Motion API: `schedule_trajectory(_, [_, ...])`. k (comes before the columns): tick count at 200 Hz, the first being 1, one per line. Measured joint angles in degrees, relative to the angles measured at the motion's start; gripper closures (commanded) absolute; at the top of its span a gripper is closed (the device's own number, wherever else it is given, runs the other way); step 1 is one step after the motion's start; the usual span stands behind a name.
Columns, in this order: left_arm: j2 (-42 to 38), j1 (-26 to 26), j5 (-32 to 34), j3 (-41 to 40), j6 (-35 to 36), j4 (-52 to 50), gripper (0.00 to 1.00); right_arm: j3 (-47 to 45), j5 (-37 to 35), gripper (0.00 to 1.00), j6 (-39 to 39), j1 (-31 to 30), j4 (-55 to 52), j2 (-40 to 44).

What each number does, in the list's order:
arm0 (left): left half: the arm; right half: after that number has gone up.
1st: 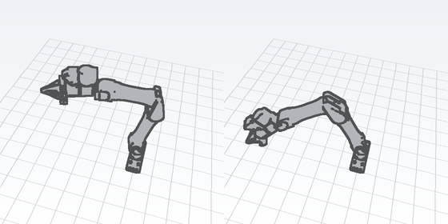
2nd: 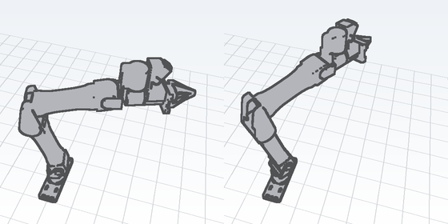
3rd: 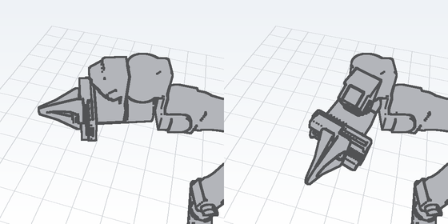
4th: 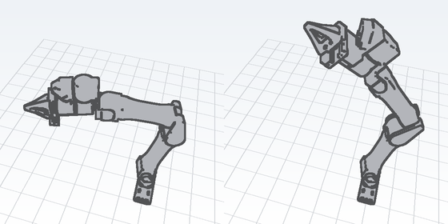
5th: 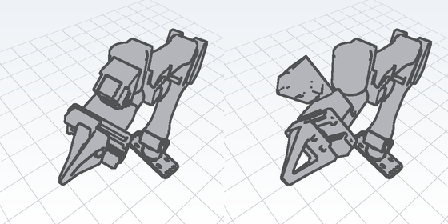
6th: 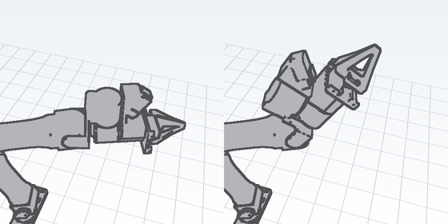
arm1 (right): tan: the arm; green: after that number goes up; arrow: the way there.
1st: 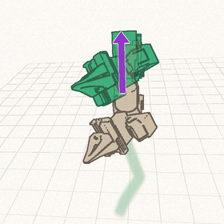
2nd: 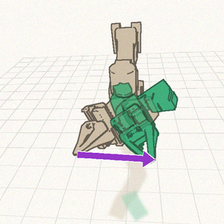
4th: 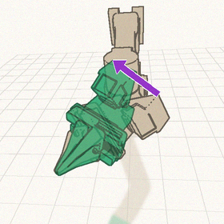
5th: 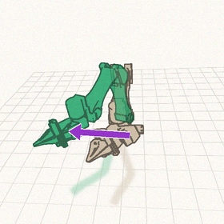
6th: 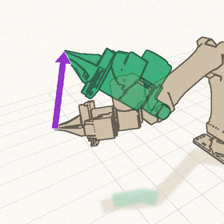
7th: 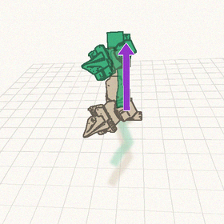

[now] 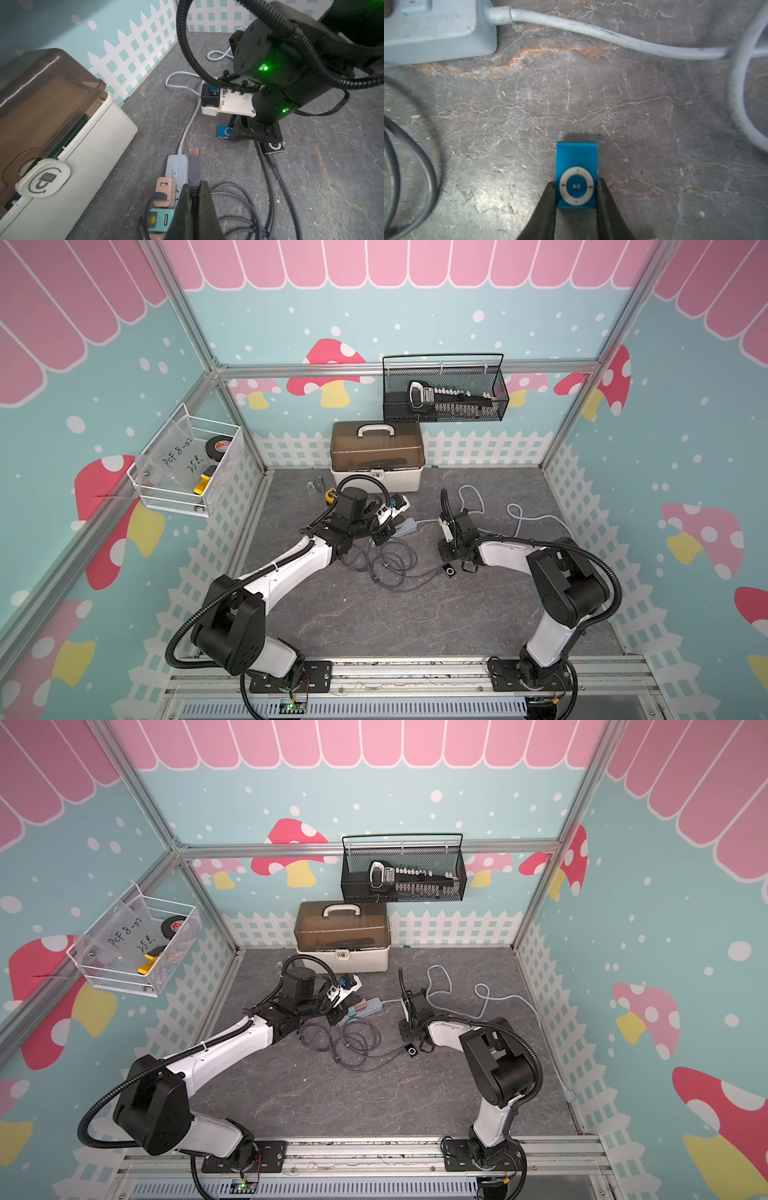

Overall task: Charge mp3
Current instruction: Pick up the MP3 player from the center of the board.

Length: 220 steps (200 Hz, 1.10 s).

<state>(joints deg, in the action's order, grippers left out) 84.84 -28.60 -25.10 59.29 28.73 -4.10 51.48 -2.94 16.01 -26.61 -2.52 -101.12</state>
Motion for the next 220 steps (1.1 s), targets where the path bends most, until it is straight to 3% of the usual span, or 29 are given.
schedule_trajectory(41, [0.0, -0.1, 0.0, 0.0, 0.0, -0.4, 1.0, -0.3, 0.0, 0.84, -0.1, 0.0, -0.6, 0.7])
schedule_trajectory(81, [-0.7, -2.3, 2.4, -0.5, -0.4, -0.8, 1.0, -0.2, 1.2, 0.85, -0.2, 0.0, -7.8, 6.1])
schedule_trajectory(146, [-1.9, -7.6, 10.8, -3.5, -5.4, 1.6, 1.0, 11.2, 6.6, 0.85, -2.6, 0.0, -14.4, 14.4])
schedule_trajectory(220, [-3.7, -9.5, 13.5, -6.0, -10.5, 7.0, 1.0, 12.4, 14.0, 0.85, -3.9, 0.0, -16.6, 16.8])
